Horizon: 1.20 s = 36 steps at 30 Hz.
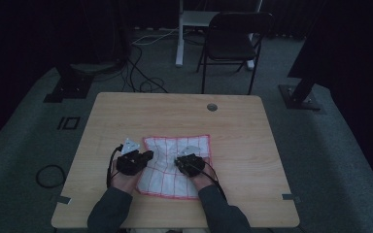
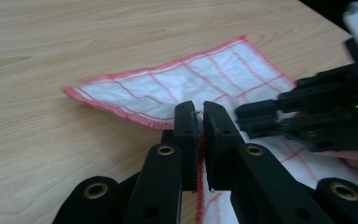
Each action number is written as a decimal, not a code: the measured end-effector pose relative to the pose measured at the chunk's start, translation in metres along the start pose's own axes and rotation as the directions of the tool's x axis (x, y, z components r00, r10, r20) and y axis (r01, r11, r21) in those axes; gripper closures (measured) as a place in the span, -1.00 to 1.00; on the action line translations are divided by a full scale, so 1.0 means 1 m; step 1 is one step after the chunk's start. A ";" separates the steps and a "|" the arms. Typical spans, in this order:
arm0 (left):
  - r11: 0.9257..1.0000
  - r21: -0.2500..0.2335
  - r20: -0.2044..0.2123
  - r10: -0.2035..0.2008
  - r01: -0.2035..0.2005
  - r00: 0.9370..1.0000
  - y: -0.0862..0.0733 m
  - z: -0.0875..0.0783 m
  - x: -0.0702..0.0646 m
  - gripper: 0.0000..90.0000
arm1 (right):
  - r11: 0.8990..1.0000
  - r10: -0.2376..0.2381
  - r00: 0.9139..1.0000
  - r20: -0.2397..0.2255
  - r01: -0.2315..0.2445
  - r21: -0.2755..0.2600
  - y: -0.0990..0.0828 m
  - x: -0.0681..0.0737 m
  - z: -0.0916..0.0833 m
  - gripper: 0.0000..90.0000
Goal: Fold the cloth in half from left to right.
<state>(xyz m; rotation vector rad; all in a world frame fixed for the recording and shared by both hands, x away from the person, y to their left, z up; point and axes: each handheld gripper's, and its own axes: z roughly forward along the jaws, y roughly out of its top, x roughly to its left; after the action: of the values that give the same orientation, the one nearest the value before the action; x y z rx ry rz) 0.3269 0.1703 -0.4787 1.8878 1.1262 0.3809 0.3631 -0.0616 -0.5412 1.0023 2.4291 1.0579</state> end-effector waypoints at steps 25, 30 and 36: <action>0.996 -0.030 0.058 0.080 -0.079 0.995 0.017 0.007 -0.028 0.88 | 0.999 0.052 0.999 0.004 -0.052 0.001 0.017 -0.015 0.014 0.65; 0.995 -0.024 0.068 0.096 -0.095 0.993 0.020 0.012 -0.035 0.88 | 0.997 0.068 0.998 0.014 -0.067 -0.040 0.005 -0.023 -0.015 0.58; 0.992 -0.017 0.080 0.123 -0.122 0.989 0.024 0.017 -0.044 0.88 | 0.998 0.059 0.996 0.064 -0.058 -0.026 -0.024 -0.037 -0.049 0.56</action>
<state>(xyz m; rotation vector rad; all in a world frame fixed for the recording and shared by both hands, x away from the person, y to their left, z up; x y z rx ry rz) 0.3271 0.1200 -0.4611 1.9502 0.9555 0.3753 0.3526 -0.1250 -0.5253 1.0891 2.3434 1.0543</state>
